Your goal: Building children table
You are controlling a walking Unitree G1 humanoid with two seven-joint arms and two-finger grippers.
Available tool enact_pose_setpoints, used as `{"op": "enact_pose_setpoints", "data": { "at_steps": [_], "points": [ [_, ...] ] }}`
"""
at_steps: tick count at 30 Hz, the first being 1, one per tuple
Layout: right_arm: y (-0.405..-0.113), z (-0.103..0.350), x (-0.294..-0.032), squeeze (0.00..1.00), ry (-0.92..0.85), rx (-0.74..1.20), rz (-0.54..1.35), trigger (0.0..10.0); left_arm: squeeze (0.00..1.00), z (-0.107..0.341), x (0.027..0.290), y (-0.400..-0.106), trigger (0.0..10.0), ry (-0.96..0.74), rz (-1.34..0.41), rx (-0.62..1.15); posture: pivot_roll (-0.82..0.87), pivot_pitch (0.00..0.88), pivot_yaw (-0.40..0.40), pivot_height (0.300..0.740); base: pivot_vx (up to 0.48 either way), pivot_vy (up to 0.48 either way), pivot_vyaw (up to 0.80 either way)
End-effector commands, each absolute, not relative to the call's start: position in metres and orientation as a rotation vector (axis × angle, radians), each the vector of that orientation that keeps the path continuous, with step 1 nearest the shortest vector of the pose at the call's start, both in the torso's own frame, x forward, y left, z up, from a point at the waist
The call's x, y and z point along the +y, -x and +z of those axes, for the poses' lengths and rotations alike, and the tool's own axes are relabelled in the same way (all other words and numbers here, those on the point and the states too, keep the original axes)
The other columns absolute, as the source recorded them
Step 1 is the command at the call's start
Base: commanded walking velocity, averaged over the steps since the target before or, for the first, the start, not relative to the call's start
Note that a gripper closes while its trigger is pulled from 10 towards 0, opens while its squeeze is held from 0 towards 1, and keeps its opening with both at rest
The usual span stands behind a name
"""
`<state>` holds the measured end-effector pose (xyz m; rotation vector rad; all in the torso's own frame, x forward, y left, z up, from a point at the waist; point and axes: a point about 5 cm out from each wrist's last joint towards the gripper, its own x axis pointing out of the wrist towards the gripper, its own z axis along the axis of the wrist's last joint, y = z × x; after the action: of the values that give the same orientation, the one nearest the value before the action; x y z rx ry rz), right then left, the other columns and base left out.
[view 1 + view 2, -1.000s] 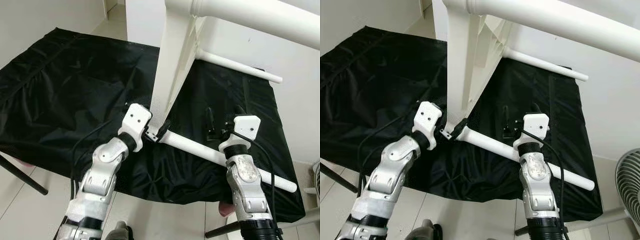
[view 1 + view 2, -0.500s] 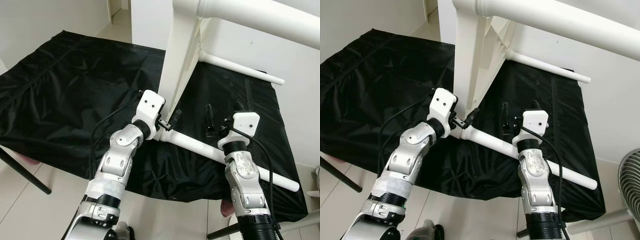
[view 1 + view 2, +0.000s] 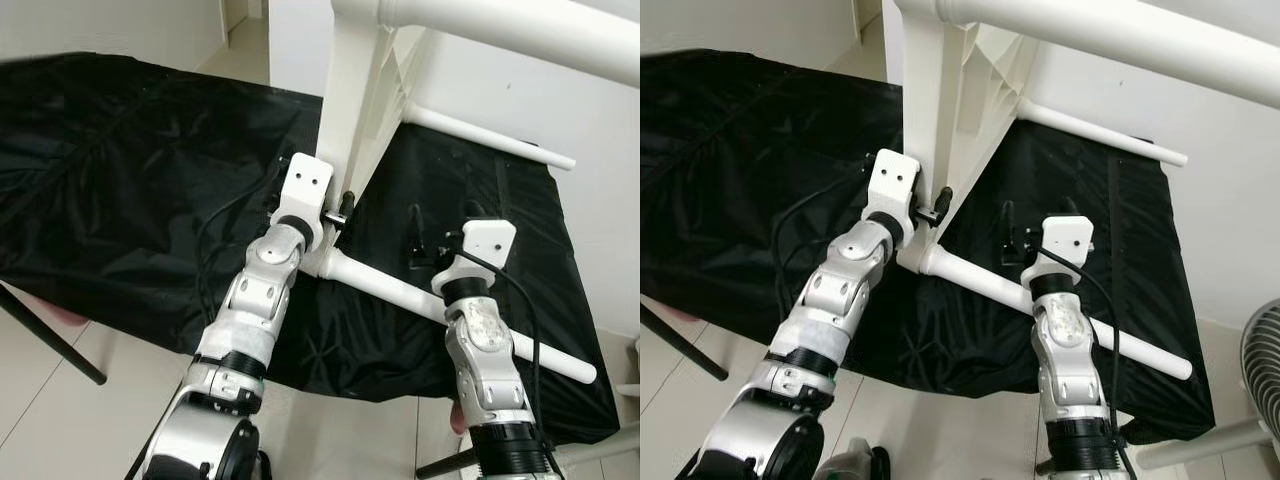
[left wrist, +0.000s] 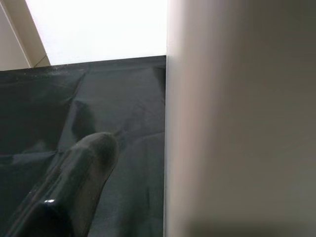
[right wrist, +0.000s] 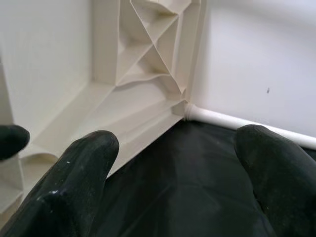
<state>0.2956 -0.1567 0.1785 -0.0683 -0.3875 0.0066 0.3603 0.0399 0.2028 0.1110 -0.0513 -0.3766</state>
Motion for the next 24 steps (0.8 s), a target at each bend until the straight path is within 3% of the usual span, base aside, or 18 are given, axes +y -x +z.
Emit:
{"op": "enact_pose_setpoints", "data": {
  "at_steps": [1,19,20,21,24],
  "points": [
    [-0.296,0.177,-0.160,0.00,0.071,-0.385,-0.011,10.0,0.00,0.214,0.026,-0.363,10.0,-0.066,-0.241,-0.062,0.11,0.062,-0.024,0.740,0.000,0.000,0.00],
    [-0.295,0.178,-0.161,0.00,0.063,-0.396,-0.048,10.0,0.00,0.214,0.009,-0.362,9.9,-0.058,-0.294,-0.086,0.09,0.072,0.012,0.740,0.000,0.000,0.00],
    [-0.294,0.179,-0.162,0.00,0.060,-0.400,-0.059,10.0,0.00,0.211,0.009,-0.361,4.1,-0.051,-0.310,-0.087,0.09,0.075,0.022,0.740,0.000,0.000,0.00],
    [-0.293,0.179,-0.163,0.00,0.059,-0.403,-0.072,10.0,0.00,0.208,0.011,-0.361,0.3,-0.056,-0.321,-0.087,0.08,0.077,0.030,0.740,0.000,0.000,0.00],
    [-0.293,0.179,-0.165,0.00,0.059,-0.406,-0.085,10.0,0.00,0.204,0.013,-0.361,0.3,-0.064,-0.326,-0.082,0.08,0.077,0.030,0.740,0.000,0.000,0.00]
  ]
}}
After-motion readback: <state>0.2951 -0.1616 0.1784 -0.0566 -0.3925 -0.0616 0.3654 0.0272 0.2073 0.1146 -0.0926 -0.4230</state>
